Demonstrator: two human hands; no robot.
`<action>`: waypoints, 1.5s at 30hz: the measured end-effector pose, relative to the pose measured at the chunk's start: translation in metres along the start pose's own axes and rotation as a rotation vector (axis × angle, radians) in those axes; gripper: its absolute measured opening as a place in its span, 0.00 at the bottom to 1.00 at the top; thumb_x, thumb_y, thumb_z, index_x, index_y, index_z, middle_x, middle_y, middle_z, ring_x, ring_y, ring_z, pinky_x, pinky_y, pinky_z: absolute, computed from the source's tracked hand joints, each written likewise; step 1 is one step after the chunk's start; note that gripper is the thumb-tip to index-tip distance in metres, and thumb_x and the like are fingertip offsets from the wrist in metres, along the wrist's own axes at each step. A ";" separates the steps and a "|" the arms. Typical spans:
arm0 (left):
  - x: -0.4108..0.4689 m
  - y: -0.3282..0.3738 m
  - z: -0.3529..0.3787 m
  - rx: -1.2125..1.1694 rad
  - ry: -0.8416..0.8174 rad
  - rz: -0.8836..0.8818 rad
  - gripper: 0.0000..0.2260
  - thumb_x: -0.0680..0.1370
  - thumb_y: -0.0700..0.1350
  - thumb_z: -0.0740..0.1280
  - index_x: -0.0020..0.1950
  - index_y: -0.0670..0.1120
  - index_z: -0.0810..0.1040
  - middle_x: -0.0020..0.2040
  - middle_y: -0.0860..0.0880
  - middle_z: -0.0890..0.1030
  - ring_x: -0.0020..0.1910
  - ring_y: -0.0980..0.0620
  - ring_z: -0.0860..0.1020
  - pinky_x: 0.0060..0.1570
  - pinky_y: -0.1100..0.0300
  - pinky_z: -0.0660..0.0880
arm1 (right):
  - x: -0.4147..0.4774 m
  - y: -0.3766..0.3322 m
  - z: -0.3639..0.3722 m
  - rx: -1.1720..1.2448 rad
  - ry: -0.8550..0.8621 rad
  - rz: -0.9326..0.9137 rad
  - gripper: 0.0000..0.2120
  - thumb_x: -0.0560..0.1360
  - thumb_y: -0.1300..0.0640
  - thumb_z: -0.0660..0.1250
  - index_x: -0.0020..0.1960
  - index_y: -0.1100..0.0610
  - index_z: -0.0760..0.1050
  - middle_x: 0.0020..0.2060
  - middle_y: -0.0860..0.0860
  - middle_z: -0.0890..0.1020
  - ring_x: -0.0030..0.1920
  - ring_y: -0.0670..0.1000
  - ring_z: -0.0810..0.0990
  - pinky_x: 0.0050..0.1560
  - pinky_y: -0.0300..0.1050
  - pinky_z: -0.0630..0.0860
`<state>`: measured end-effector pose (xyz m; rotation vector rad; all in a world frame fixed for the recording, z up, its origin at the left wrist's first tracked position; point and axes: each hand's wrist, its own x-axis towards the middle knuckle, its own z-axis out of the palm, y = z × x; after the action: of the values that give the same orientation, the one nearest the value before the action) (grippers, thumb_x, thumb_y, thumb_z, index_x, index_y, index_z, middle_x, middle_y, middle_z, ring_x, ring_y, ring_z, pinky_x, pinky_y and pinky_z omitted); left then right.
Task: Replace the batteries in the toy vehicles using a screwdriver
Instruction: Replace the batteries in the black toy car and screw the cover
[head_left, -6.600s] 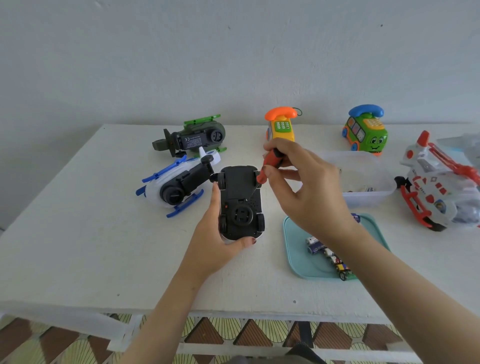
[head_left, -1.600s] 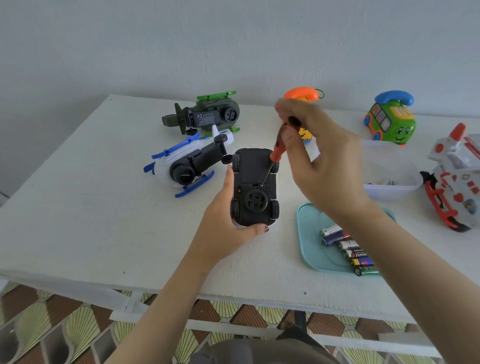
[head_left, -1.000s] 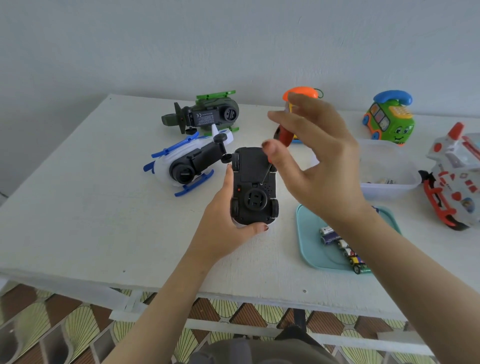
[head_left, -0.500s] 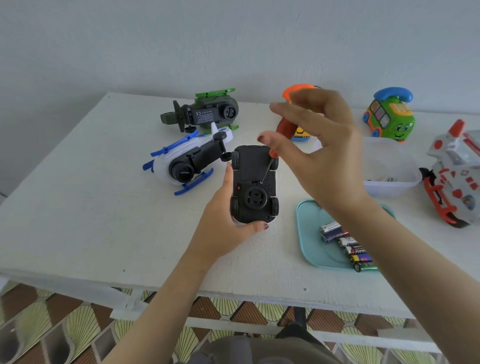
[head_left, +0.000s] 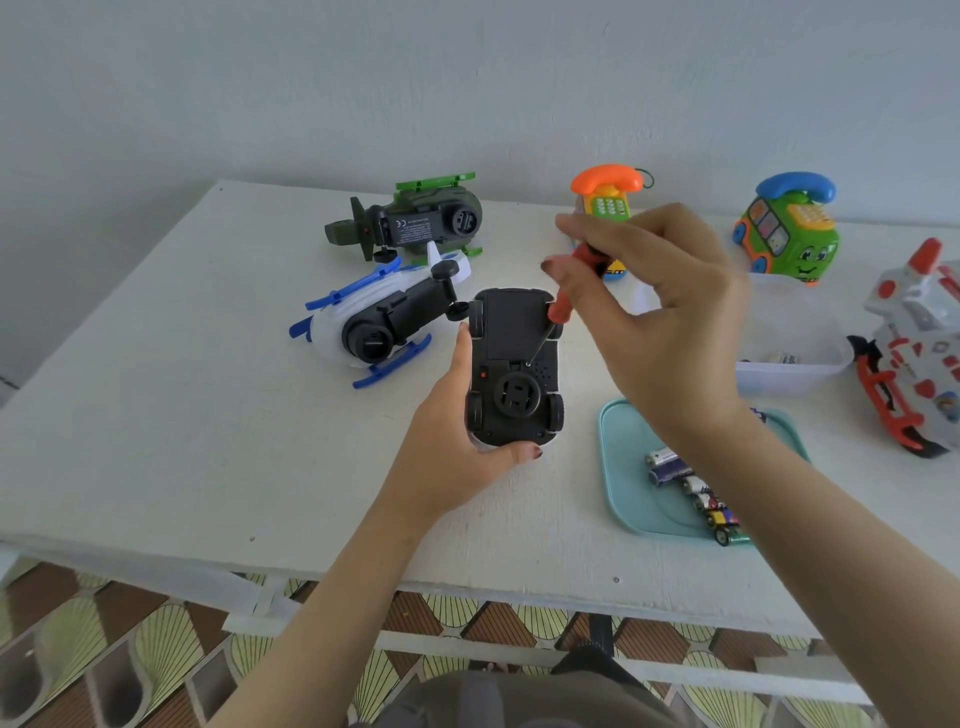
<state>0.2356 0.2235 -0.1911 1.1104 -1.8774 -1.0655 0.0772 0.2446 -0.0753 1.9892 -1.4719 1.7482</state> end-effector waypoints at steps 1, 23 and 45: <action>0.000 0.000 0.000 0.004 -0.001 0.000 0.53 0.67 0.41 0.79 0.74 0.59 0.42 0.57 0.73 0.68 0.56 0.81 0.67 0.51 0.84 0.60 | 0.000 0.001 0.000 -0.001 -0.013 0.017 0.10 0.74 0.62 0.70 0.55 0.62 0.80 0.41 0.54 0.81 0.43 0.46 0.78 0.51 0.36 0.73; 0.002 -0.007 0.001 0.018 -0.008 0.002 0.52 0.68 0.43 0.79 0.73 0.61 0.41 0.57 0.75 0.67 0.56 0.81 0.67 0.51 0.84 0.60 | -0.008 0.003 -0.010 -0.024 0.024 -0.042 0.09 0.73 0.60 0.73 0.52 0.62 0.81 0.40 0.57 0.79 0.46 0.35 0.72 0.52 0.33 0.69; -0.001 -0.005 0.003 0.043 0.095 0.062 0.46 0.63 0.52 0.81 0.73 0.61 0.57 0.53 0.76 0.75 0.57 0.73 0.73 0.55 0.80 0.65 | -0.009 0.009 -0.017 0.043 -0.030 0.054 0.13 0.75 0.69 0.63 0.58 0.65 0.76 0.41 0.53 0.80 0.44 0.50 0.81 0.53 0.39 0.76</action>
<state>0.2356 0.2240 -0.1969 1.1003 -1.8556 -0.9260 0.0605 0.2556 -0.0817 2.0235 -1.5246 1.7930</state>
